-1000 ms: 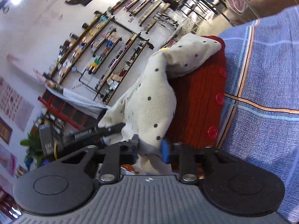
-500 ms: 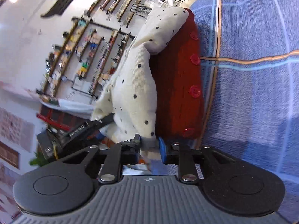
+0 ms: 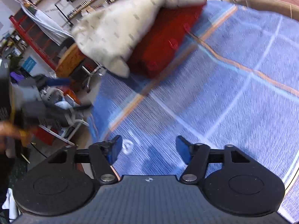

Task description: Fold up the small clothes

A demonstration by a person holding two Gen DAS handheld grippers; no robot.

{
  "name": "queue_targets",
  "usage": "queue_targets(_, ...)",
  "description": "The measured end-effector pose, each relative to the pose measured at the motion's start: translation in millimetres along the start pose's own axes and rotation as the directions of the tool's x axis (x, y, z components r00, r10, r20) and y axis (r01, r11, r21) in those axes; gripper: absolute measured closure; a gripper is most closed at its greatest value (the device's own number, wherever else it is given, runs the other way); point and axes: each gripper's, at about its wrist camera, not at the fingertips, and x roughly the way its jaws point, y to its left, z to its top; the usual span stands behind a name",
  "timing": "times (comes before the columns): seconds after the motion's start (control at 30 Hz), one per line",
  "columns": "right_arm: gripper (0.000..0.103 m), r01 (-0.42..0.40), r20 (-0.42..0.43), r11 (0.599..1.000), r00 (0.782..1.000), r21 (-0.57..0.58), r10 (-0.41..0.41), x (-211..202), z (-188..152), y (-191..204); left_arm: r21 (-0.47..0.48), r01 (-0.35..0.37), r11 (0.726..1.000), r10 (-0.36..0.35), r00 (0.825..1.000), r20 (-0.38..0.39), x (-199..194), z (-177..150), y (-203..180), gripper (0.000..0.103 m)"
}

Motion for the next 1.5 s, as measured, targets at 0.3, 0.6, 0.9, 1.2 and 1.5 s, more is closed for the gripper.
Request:
queue_targets(0.3,0.000,0.163,0.102,0.952,0.985,-0.260,-0.141,-33.2,81.8,50.0,-0.213,-0.057,0.975,0.067,0.997,0.037,-38.2,46.8,62.6,0.000)
queue_targets(0.6,0.000,0.255,0.053,0.876,0.965,-0.410,-0.256,-6.0,114.9,79.4,-0.160,-0.074,0.984,0.069,0.997,-0.035,-27.0,58.1,72.2,0.000)
queue_targets(0.9,0.000,0.322,0.070,0.830,0.942,-0.455,-0.327,-2.1,108.2,87.9,-0.170,-0.076,0.982,0.068,0.996,-0.052,-21.8,52.4,71.6,0.000)
queue_targets(1.2,0.000,0.330,0.060,0.817,0.937,-0.473,-0.343,1.6,108.6,92.5,-0.146,-0.084,0.986,0.079,0.996,-0.039,-24.4,53.1,68.5,0.000)
queue_targets(1.5,0.000,0.351,0.073,0.806,0.929,-0.476,-0.362,3.8,111.1,94.8,-0.146,-0.081,0.986,0.074,0.996,-0.050,-22.6,52.6,71.1,0.000)
